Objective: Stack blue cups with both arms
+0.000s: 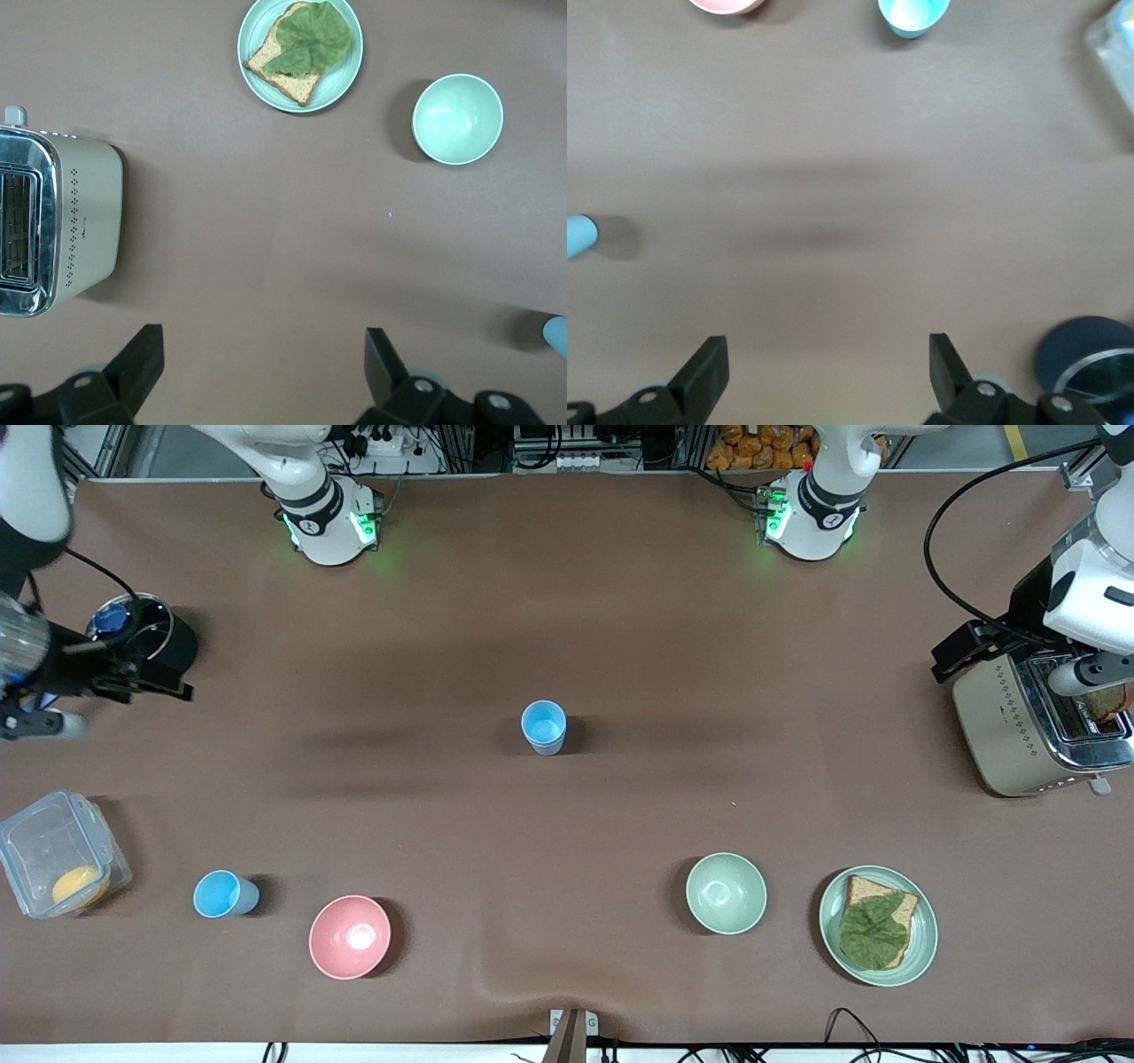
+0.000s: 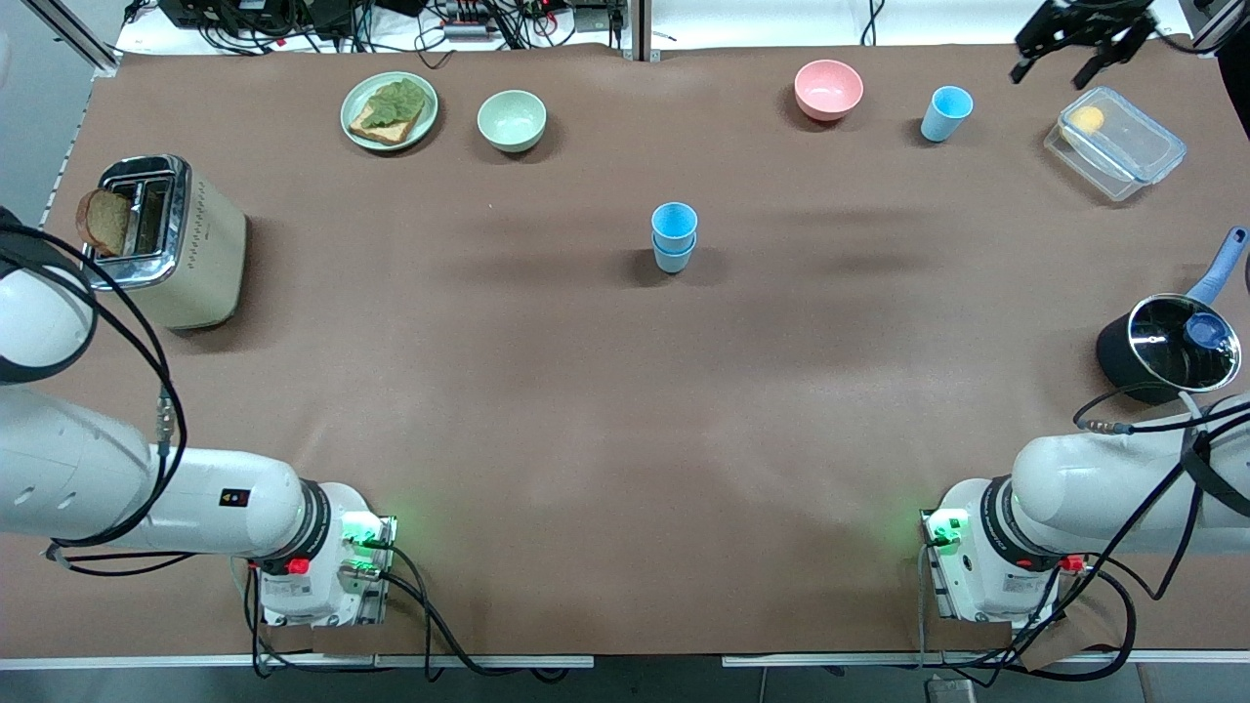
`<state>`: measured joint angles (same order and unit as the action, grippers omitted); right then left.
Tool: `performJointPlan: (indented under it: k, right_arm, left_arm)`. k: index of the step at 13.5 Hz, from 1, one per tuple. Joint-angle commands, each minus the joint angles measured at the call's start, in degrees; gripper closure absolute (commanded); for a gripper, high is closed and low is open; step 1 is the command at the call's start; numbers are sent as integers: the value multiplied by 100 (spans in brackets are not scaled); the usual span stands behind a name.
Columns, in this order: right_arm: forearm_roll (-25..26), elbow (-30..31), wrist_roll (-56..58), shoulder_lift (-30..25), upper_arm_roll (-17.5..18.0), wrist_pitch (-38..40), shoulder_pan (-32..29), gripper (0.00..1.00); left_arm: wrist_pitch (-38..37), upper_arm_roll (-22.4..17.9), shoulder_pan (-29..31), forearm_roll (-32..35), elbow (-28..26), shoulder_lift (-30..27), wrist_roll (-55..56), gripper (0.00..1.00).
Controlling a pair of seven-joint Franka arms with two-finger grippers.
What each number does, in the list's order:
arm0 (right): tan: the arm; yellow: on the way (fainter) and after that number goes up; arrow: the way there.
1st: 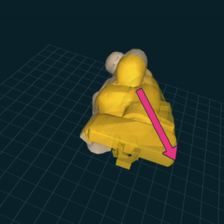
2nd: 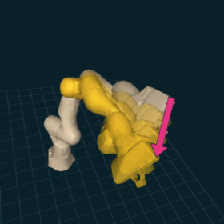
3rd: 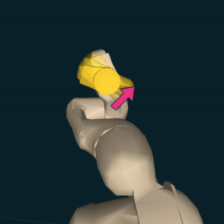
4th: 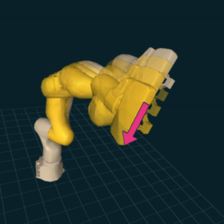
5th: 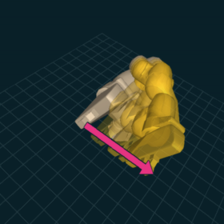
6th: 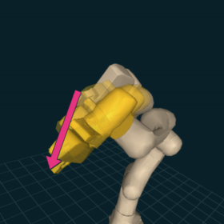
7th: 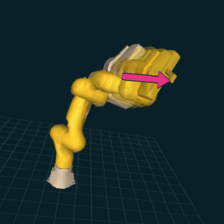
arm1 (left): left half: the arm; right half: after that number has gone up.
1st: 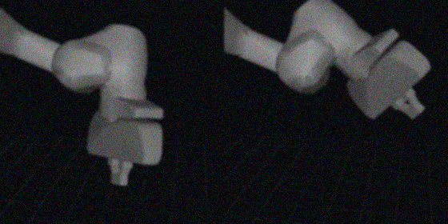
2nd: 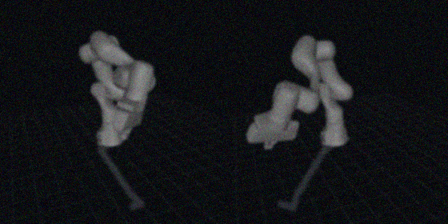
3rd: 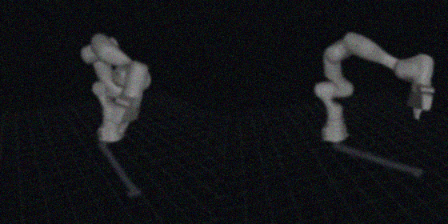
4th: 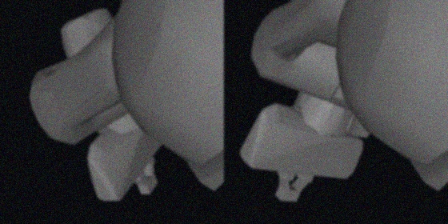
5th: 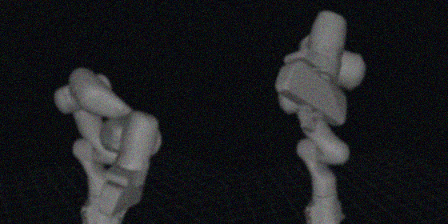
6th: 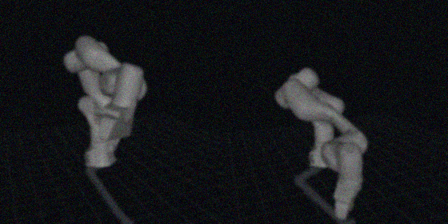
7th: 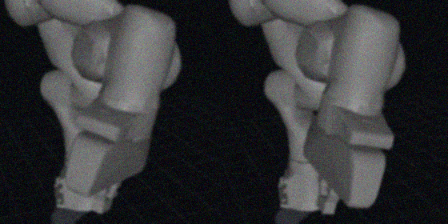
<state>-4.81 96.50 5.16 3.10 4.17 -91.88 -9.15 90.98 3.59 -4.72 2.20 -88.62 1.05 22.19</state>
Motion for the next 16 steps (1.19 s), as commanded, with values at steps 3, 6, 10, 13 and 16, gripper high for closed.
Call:
performJointPlan:
  k: [3, 6, 10, 13, 16]
  right_arm:
    - [525, -412, -357, -81, -467, 381, 736, 0]
    - [498, -763, -322, -99, -830, 574, 1073, 0]
    - [463, -790, -252, -108, -813, 663, 1082, 0]
    - [463, -1018, 169, -116, -795, 724, 1091, 0]
    - [463, -1054, 170, -116, -813, 830, 1082, 0]
  left_arm:
    - [17, 10, 51, -141, -50, -88, -163, 0]
    - [8, 10, 59, -132, -50, -105, -163, 0]
    - [8, 10, 86, -124, -50, -96, -215, 0]
    - [8, 2, 94, -106, -42, -79, -391, 0]
    - [8, 2, 68, -71, -42, -70, -496, 0]
